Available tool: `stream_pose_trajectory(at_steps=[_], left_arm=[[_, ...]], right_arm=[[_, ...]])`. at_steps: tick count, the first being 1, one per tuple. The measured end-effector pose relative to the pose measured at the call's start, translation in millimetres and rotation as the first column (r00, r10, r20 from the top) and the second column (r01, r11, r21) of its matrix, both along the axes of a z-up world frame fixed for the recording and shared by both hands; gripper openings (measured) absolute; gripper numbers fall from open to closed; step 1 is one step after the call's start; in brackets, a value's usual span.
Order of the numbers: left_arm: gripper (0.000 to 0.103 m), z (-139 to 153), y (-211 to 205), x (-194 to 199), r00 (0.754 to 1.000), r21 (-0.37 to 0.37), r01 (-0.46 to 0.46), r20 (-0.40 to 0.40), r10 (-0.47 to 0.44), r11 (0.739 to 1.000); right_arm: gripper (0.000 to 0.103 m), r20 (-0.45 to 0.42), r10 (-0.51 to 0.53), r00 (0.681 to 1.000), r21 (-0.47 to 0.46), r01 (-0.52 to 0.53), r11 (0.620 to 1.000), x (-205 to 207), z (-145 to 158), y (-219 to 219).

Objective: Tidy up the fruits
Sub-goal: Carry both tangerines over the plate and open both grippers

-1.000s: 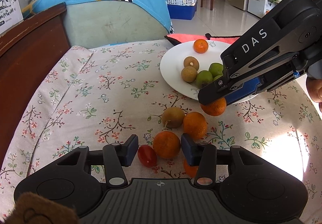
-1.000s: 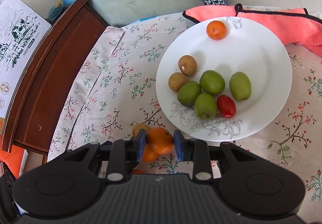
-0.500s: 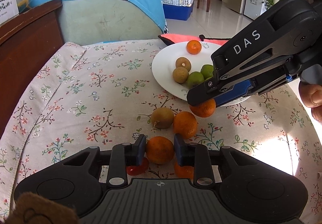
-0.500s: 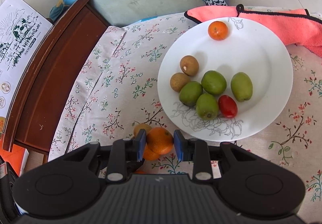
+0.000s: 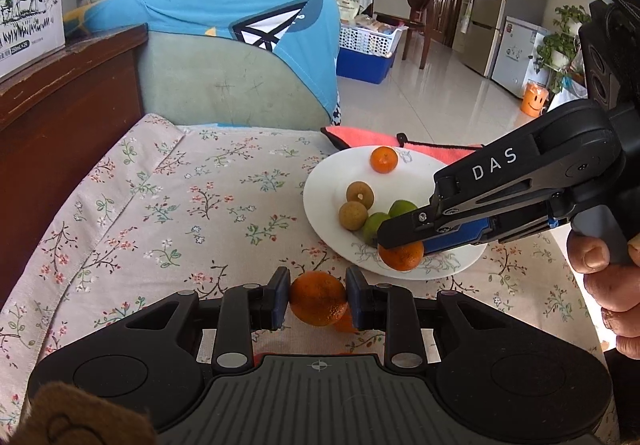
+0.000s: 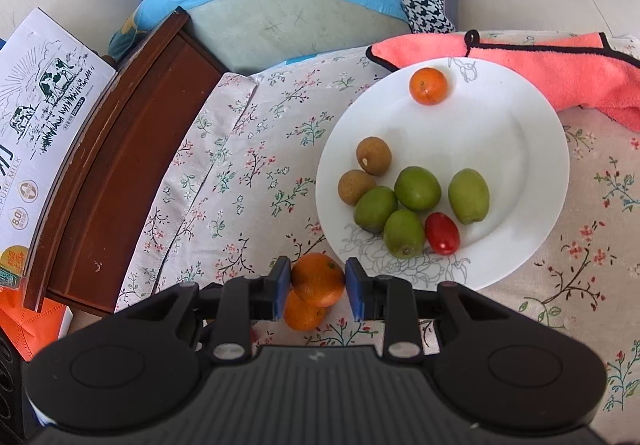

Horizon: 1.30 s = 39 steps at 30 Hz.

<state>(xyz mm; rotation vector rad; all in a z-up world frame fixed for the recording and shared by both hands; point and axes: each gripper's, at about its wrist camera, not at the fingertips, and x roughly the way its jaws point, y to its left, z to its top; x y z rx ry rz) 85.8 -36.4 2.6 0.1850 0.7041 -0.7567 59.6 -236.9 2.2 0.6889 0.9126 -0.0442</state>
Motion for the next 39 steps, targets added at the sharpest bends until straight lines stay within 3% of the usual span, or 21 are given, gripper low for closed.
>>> stream_pose_trajectory(at_steps=[17,28,39], left_arm=[[0.027,27.8,-42.8,22.7,0.993,-0.050,-0.114,-0.031,0.113,0.992],[0.027,22.9,-87.2,37.1,0.991,-0.088,-0.124,-0.068,0.119,0.988],[0.027,2.5,-121.4,53.2,0.984,-0.069,-0.145,-0.113,0.137,0.987]], right_arm=[[0.030,0.109,-0.131,0.985,0.008,0.131,0.991,-19.4,35.6,-64.9],[0.030,0.065,-0.202,0.977,-0.024,0.204,0.979,-21.9,25.5,-93.5],[0.030,-0.007,-0.222,0.975,-0.022,0.222,0.975,-18.9,6.0,-100.1]])
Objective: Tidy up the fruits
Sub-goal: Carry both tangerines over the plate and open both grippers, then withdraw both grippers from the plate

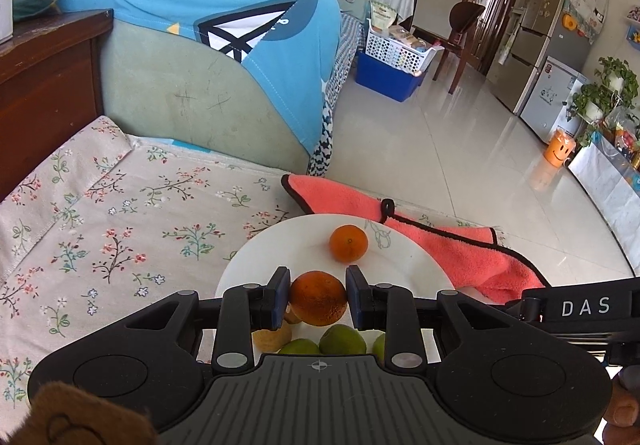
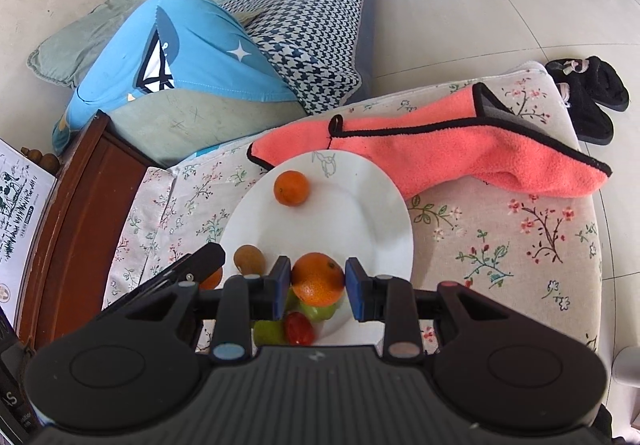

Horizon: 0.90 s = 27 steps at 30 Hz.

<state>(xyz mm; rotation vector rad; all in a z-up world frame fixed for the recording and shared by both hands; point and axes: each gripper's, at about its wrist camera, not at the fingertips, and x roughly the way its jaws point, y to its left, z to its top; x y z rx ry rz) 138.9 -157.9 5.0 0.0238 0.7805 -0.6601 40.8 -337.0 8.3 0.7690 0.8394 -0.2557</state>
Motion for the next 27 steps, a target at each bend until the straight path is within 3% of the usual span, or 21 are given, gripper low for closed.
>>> stream_pose_trajectory(at_steps=[18,21,23,27], left_arm=[[0.030,-1.5,-12.2,2.2,1.000,-0.017,0.000,-0.003,0.000,1.000],[0.036,6.2,-9.9,-0.6,1.000,-0.026,-0.007,0.008,0.007,1.000],[0.046,12.8,-5.5,-1.5,1.000,-0.028,-0.023,0.014,0.024,0.999],[0.047,25.2,7.8,-4.6,0.999,-0.029,-0.045,0.022,0.046,0.999]], right_arm=[[0.032,-0.057,-0.067,0.996,0.033,0.069,0.997,6.2,-18.0,-8.2],[0.032,-0.037,-0.067,0.997,0.031,0.068,0.997,5.0,-12.9,-8.4],[0.032,-0.022,-0.063,0.998,0.034,0.064,0.997,4.3,-9.4,-8.1],[0.032,0.005,-0.043,0.999,0.032,0.043,0.999,4.0,-3.2,-5.1]])
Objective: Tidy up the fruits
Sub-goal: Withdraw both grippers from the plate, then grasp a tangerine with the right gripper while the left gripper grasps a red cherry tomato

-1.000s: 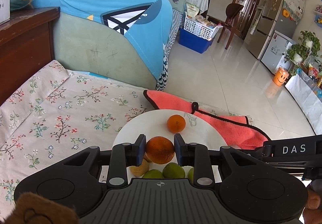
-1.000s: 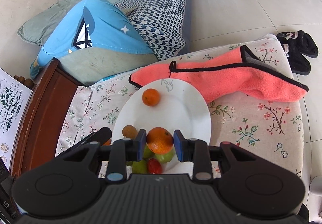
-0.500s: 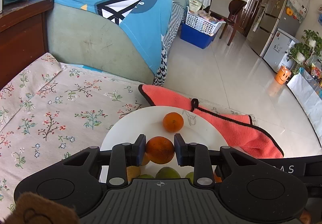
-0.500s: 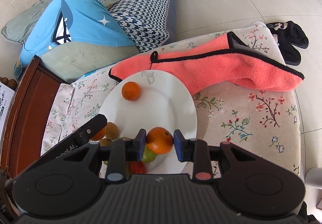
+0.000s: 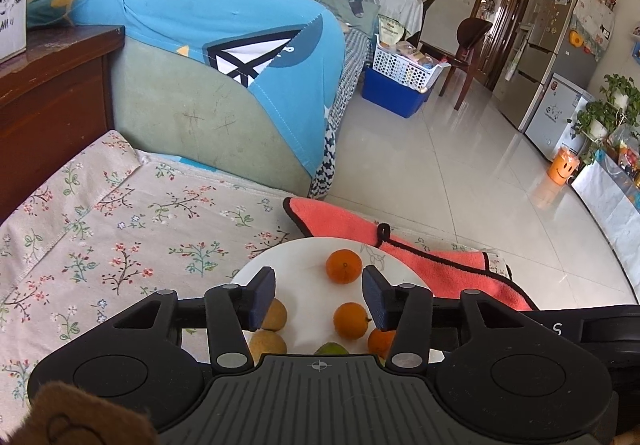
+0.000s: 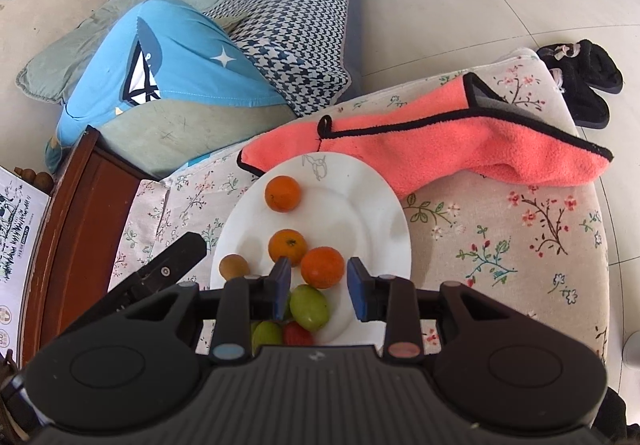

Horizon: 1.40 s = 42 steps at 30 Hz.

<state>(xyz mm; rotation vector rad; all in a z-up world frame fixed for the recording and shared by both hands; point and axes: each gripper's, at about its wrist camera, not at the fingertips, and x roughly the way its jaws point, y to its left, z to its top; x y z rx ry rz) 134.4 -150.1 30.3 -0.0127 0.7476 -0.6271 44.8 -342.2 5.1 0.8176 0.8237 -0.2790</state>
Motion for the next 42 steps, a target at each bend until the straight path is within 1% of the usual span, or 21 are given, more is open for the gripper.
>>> stream_pose_trajectory(at_steps=[3,7,10,14,19,23,26,33,38,42], left_arm=[[0.050,9.1,12.3,-3.9,1.000,0.016,-0.021,0.012,0.021,1.000],[0.054,16.0,31.4,-12.5,0.998,0.063,-0.050,0.032,0.048,0.997],[0.054,17.2,49.3,-15.5,0.997,0.080,-0.070,0.019,0.068,0.994],[0.055,18.4,70.4,-20.1,0.993,0.116,-0.114,0.025,0.112,0.987],[0.056,16.8,95.0,-24.2,0.989,0.128,-0.147,0.007,0.147,0.981],[0.059,10.3,107.6,-32.8,0.987,0.172,-0.157,0.005,0.158,0.973],[0.059,2.9,113.9,-35.8,0.988,0.200,-0.152,-0.004,0.156,0.968],[0.059,-14.0,123.8,-37.2,0.987,0.253,-0.142,-0.037,0.156,0.957],[0.059,-28.6,127.1,-37.7,0.986,0.286,-0.121,-0.073,0.148,0.951],[0.059,-39.1,131.2,-37.3,0.983,0.289,-0.111,-0.112,0.148,0.951]], right_arm=[[0.033,0.010,0.021,1.000,-0.011,-0.021,1.000,-0.6,3.6,3.6],[0.033,0.017,0.060,0.998,-0.006,-0.060,0.998,-4.2,4.4,10.2],[0.033,0.019,0.095,0.995,-0.007,-0.095,0.995,-6.1,5.1,16.3],[0.033,0.027,0.139,0.990,-0.015,-0.139,0.990,-7.0,7.6,26.6],[0.033,0.022,0.210,0.978,-0.055,-0.208,0.977,-7.3,9.2,45.1],[0.034,0.017,0.279,0.960,-0.080,-0.277,0.958,-6.6,8.7,63.2],[0.034,0.017,0.328,0.945,-0.086,-0.325,0.942,-5.8,7.6,76.3],[0.034,0.006,0.405,0.915,-0.040,-0.404,0.914,0.2,-0.4,100.2],[0.035,-0.016,0.431,0.902,-0.008,-0.431,0.902,6.0,-8.6,114.6],[0.037,-0.040,0.428,0.903,-0.025,-0.429,0.903,10.7,-12.9,122.9]])
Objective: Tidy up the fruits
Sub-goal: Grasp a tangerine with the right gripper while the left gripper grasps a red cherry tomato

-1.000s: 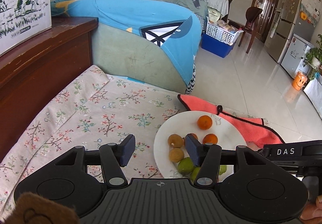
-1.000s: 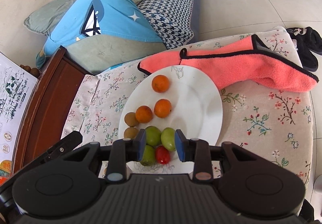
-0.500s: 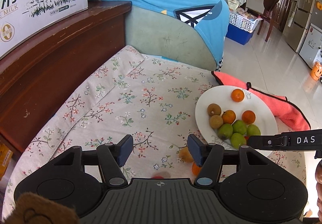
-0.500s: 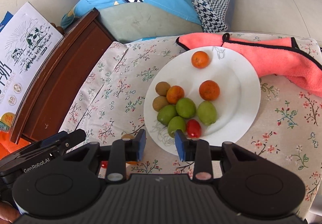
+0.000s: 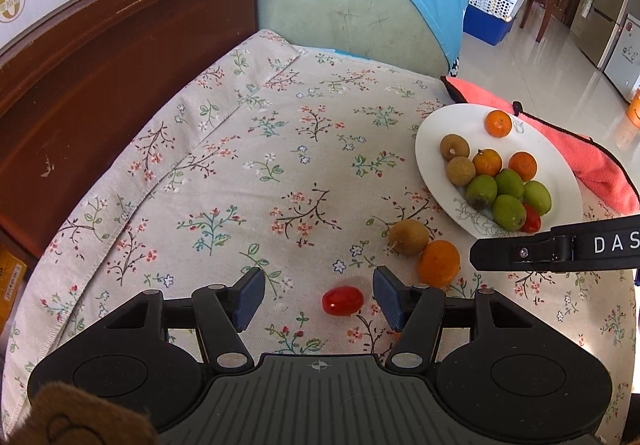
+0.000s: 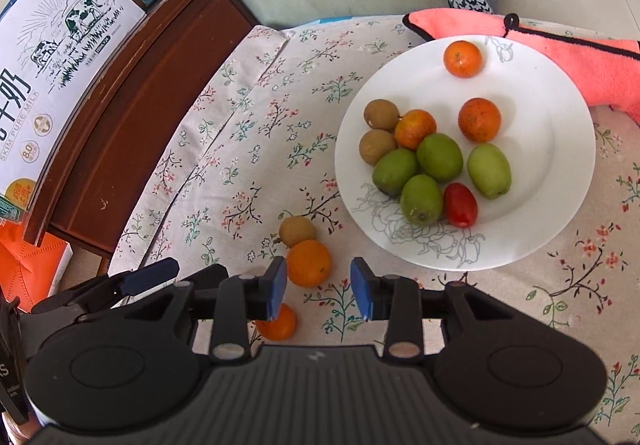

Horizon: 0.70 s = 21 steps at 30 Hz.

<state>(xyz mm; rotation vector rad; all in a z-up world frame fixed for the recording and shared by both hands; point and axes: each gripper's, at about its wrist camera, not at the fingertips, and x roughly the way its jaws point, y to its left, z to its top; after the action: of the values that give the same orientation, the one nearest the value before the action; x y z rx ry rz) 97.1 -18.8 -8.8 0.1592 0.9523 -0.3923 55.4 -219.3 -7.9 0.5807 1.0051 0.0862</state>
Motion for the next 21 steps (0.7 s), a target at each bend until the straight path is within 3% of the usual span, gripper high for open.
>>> stream_pose_trajectory(at_steps=[9,21], left_arm=[[0.059,-17.5,0.5,-1.6,0.999,0.031,0.024,-0.024,-0.023,0.999],[0.058,-28.4,-5.2,-3.6,0.998,0.028,0.055,0.009,-0.055,0.998]], right_arm=[[0.037,-0.026,0.007,1.000,-0.044,-0.008,0.999,12.3,-8.8,16.4],[0.038,-0.044,0.034,0.998,-0.117,-0.039,0.992,21.4,-14.6,36.1]])
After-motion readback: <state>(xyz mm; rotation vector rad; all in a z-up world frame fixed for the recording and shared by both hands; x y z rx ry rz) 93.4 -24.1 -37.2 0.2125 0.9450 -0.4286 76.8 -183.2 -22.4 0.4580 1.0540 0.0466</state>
